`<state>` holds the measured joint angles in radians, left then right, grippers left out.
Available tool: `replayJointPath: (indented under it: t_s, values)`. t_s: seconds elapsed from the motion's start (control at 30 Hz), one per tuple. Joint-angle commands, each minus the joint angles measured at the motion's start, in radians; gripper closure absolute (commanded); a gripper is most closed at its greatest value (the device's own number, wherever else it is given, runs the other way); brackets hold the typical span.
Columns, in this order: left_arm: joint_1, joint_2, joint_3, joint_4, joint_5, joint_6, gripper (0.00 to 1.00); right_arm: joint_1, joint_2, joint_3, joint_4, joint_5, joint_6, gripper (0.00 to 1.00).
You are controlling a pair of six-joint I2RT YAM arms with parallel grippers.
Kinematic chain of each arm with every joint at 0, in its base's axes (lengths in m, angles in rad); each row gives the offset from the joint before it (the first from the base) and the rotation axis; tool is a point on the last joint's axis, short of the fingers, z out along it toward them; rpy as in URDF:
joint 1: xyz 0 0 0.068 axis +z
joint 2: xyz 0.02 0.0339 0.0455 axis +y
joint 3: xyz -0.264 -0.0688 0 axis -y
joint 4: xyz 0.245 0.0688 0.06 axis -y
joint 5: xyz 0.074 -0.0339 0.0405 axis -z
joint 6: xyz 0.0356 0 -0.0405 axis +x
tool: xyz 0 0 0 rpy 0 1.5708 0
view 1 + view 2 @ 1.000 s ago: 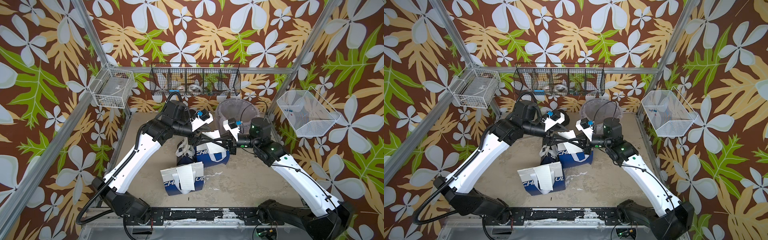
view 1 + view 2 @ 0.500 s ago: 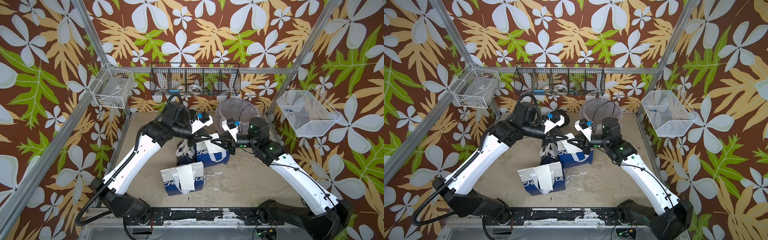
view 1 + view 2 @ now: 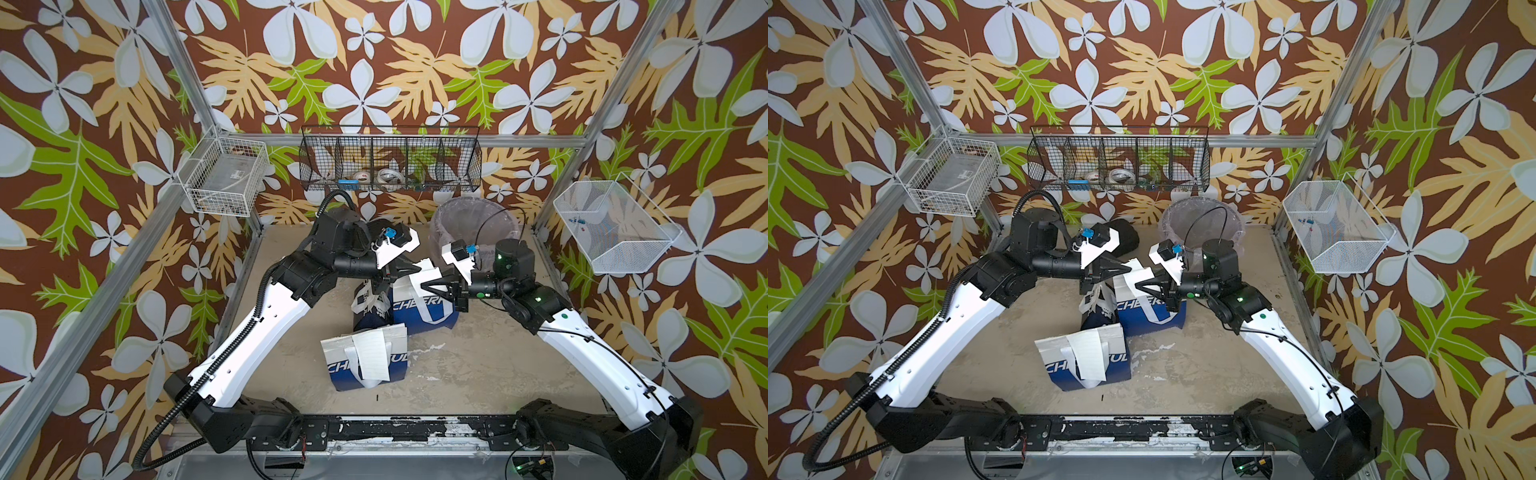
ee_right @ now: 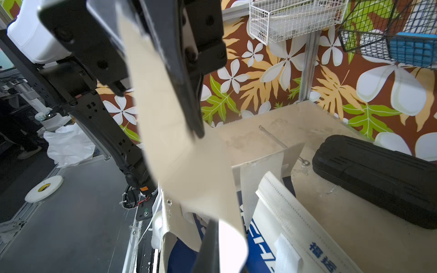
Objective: Shred takeout receipts and throw away
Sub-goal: Adjust the takeout receipt.
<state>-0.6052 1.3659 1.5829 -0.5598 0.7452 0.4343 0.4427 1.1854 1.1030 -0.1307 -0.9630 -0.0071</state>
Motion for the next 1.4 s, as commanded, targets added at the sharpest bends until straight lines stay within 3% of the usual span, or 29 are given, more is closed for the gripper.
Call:
replayJointPath:
  t_s: [0.0,0.1,0.2,0.47,0.67,0.73,0.9,1.2,1.37]
  values:
    - [-0.004,-0.022,-0.03,0.02,0.06,-0.023,0.97,-0.001,-0.012,-0.003,0.066,0.041,0.048,1.0]
    - [-0.01,-0.04,-0.075,0.029,0.075,-0.03,0.9,-0.002,-0.017,-0.008,0.115,0.038,0.091,1.0]
    - [-0.015,-0.035,-0.094,0.033,0.073,-0.034,0.71,-0.002,-0.017,-0.007,0.148,0.014,0.107,1.0]
    - [-0.016,-0.01,-0.084,0.102,0.088,-0.078,0.68,0.01,-0.025,-0.006,0.169,-0.036,0.093,1.0]
    - [-0.016,-0.001,-0.086,0.105,0.11,-0.087,0.5,0.012,-0.041,-0.023,0.207,-0.069,0.096,1.0]
    - [-0.016,-0.003,-0.083,0.115,0.118,-0.106,0.4,0.013,-0.043,-0.025,0.202,-0.072,0.089,1.0]
    - [-0.016,-0.001,-0.07,0.138,0.183,-0.142,0.28,0.012,-0.042,-0.023,0.21,-0.084,0.086,1.0]
    - [-0.016,-0.035,-0.07,0.14,0.166,-0.146,0.23,0.012,-0.05,-0.017,0.162,-0.072,0.03,1.0]
    - [-0.016,-0.04,-0.055,0.109,0.052,-0.119,0.22,0.012,-0.068,-0.029,0.176,-0.087,0.007,1.0]
